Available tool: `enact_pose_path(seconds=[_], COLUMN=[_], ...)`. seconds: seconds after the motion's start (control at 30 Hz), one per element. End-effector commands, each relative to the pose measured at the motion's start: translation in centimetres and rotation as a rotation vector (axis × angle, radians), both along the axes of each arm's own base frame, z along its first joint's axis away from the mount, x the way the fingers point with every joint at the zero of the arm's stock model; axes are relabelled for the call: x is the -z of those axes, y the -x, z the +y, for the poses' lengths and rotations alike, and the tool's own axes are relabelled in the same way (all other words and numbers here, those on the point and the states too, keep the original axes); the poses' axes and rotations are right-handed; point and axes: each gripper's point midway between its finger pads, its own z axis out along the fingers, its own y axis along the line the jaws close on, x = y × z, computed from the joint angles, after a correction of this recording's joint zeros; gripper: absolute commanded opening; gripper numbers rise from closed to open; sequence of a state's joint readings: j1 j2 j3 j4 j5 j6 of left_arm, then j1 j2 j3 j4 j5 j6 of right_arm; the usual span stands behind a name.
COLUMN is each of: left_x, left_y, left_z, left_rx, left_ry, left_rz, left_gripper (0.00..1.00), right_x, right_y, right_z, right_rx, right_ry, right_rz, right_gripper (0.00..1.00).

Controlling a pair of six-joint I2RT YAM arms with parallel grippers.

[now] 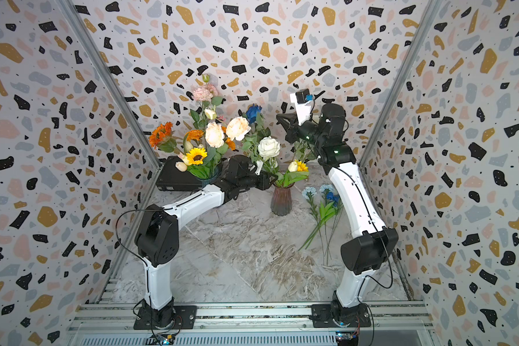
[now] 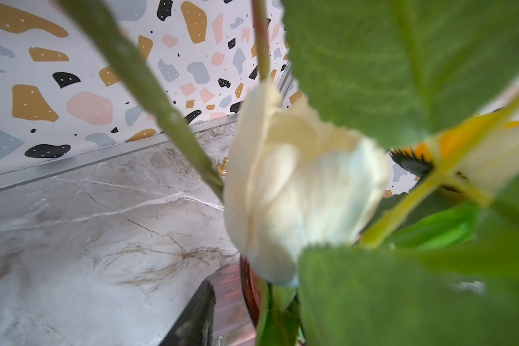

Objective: Pick out blue flowers from the vase
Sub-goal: Pick up the flower from the vase.

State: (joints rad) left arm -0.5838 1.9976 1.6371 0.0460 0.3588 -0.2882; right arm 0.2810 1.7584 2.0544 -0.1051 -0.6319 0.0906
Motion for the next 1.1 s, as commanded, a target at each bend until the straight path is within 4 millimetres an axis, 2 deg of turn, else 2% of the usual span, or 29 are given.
enact_pose_path(seconds=[0.0,0.1,0.13,0.2,0.3,0.5,0.83,1.07], left_x=[0.8,0.6,0.5,0.5,0.6,0.6,0.7,0.7], left_y=[-0.1,0.0,0.0,-0.1,0.0,-0.2,-0.3,-0.3], left_z=[0.8,0.8,0.8,0.8,0.8,0.9,0.7,0.8], left_rx=[-0.01,-0.009,-0.008,-0.006,-0.003,-0.002,-0.002,-0.005], left_ry=[-0.038,-0.037,-0.036,-0.036,-0.044,-0.048,-0.042,-0.045], left_rz=[0.014,0.011,0.01,0.008,0.008,0.008,0.014,0.013], left_gripper=[0.45,0.45,0.45,0.45,0.45,0.45,0.45,0.45], right_x=[-0.3,1.0,1.5,3.2,6.0,10.0,14.5,16.3], right_y=[0.2,-0.7,-1.2,-2.4,-4.1,-5.8,-4.7,-5.6], right_z=[0.1,0.5,0.6,1.0,1.3,1.0,1.9,1.7], right_rx=[0.0,-0.005,-0.007,-0.009,0.002,0.053,-0.039,-0.015], right_ry=[-0.003,0.014,0.02,0.039,0.074,0.129,0.208,0.232], right_rz=[-0.002,0.04,0.054,0.097,0.165,0.249,0.371,0.402], right_gripper=[0.08,0.36,0.42,0.46,0.47,0.47,0.44,0.41])
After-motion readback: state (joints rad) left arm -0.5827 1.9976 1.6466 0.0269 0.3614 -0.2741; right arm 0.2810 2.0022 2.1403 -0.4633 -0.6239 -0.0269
